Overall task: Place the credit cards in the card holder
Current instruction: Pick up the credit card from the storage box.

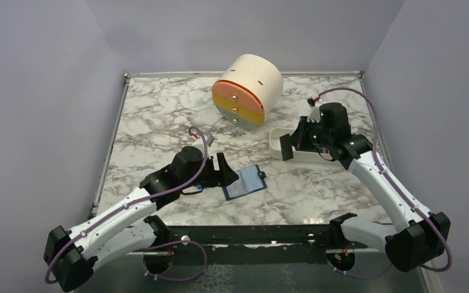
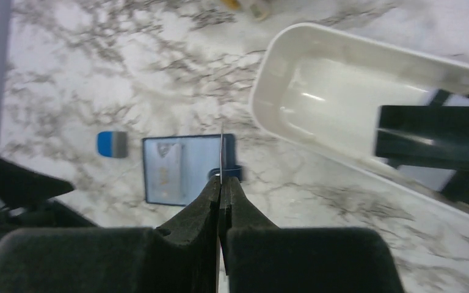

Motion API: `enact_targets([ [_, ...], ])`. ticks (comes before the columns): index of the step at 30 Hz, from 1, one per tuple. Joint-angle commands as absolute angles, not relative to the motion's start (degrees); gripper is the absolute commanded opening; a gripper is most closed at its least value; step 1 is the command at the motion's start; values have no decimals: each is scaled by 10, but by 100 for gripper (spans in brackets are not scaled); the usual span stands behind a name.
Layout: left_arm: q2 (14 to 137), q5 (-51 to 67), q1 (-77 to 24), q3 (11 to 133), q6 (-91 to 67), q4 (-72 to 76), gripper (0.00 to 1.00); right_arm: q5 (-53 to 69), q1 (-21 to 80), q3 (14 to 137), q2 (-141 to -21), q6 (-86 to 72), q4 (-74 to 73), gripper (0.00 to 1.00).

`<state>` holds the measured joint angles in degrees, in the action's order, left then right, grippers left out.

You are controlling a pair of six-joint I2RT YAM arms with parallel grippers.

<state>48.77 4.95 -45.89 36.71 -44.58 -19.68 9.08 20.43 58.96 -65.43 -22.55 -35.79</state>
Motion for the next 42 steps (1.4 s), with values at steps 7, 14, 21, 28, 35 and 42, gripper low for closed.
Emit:
enact_targets([
  [7,475,169,-461,279,-623,78,65,449,223,414,-592,-436,5,1],
  [14,499,193,-460,268,-644,172,57,504,229,355,-574,-542,148,1],
  [21,509,190,-461,285,-642,211,57,521,235,342,-568,-609,210,1],
  [28,538,219,-460,311,-647,254,56,537,251,342,-577,-615,215,1],
  [35,544,219,-461,320,-656,272,16,535,264,326,-584,-622,229,1],
  [42,545,213,-461,308,-655,272,0,531,265,330,-585,-569,169,15],
])
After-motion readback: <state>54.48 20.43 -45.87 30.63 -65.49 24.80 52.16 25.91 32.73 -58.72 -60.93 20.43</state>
